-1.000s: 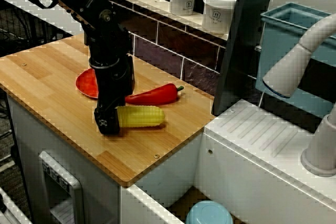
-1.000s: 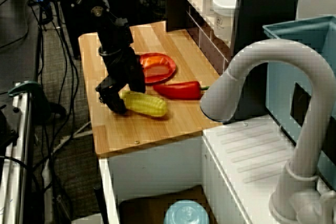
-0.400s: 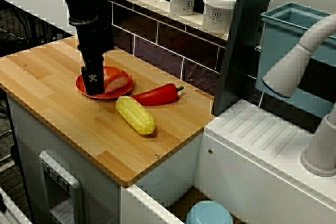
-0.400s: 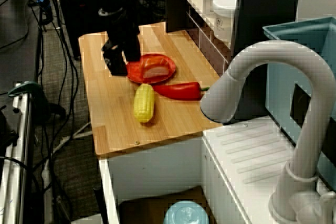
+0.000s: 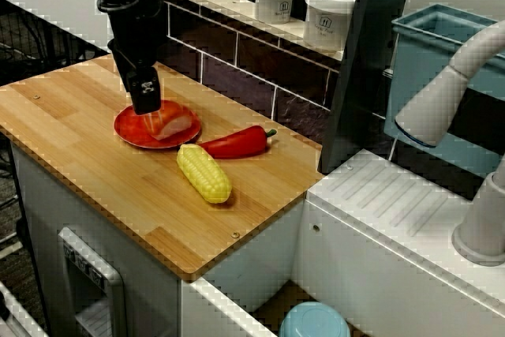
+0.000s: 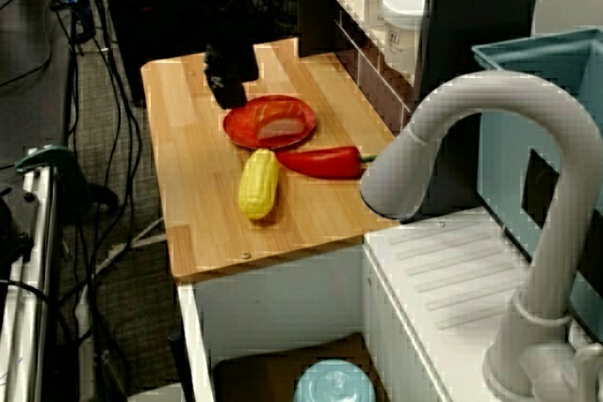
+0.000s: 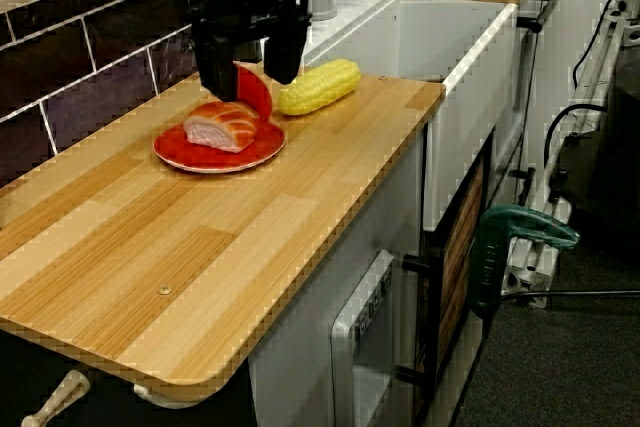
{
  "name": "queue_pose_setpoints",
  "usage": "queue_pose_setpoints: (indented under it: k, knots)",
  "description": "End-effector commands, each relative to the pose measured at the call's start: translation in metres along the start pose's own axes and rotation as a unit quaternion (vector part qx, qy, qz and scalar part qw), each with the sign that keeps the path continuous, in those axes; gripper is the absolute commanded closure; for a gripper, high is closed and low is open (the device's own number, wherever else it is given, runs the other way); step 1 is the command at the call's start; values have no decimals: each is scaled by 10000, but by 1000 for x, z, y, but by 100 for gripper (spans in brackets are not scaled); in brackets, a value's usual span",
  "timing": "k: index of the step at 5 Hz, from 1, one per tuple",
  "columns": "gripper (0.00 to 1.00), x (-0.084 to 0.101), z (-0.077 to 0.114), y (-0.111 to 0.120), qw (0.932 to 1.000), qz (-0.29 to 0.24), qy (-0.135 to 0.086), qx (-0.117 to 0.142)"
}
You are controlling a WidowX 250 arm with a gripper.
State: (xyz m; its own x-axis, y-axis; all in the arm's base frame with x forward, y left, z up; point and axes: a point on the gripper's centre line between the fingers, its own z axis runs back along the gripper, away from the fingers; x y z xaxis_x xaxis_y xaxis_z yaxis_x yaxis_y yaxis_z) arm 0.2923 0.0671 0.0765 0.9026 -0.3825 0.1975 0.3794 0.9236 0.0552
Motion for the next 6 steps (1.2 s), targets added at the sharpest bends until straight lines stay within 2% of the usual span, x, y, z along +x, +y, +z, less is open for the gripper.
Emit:
queue_pose_setpoints:
  k: [1,2,3,6]
  knots:
    - [0,26,1,7,9913,1214,-266,430]
    - [0,35,-4,9,9871,1512,-257,451]
    - [0,38,-9,9,9883,1416,-192,525]
    - [0,23,-10,3,9905,1272,-86,510]
